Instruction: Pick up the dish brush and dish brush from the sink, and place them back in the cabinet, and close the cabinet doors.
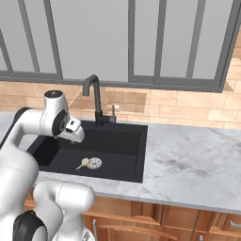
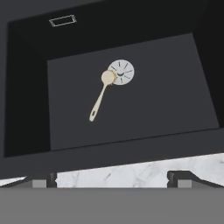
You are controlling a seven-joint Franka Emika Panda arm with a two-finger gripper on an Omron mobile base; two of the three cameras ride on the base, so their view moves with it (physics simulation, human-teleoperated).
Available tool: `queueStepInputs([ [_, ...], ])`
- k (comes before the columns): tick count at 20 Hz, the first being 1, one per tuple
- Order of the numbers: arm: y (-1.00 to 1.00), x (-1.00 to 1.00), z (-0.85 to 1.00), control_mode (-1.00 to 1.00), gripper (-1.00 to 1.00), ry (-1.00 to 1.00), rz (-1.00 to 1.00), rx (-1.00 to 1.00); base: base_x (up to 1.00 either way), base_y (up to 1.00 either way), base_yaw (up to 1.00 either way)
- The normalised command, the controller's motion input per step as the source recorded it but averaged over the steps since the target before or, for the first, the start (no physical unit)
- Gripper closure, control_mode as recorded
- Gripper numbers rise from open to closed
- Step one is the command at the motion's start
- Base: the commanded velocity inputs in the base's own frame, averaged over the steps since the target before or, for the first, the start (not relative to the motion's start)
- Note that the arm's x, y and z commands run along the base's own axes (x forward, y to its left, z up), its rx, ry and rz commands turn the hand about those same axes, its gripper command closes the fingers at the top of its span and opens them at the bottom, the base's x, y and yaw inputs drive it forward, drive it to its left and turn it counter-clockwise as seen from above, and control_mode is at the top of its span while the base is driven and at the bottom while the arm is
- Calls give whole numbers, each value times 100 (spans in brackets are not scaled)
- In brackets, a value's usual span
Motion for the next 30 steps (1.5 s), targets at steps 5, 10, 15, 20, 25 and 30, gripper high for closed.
queueStepInputs([
  [5, 2, 21, -13, -100, -100, 0, 0, 0, 0, 0, 0],
  [10, 0, 15, -14, -100, -100, 0, 0, 0, 0, 0, 0],
  [15, 0, 9, -13, -100, -100, 0, 0, 0, 0, 0, 0],
  [20, 0, 10, -9, -100, -100, 0, 0, 0, 0, 0, 0],
  [25, 0, 16, -11, -100, -100, 0, 0, 0, 0, 0, 0],
  [30, 0, 15, -11, -100, -100, 0, 0, 0, 0, 0, 0],
])
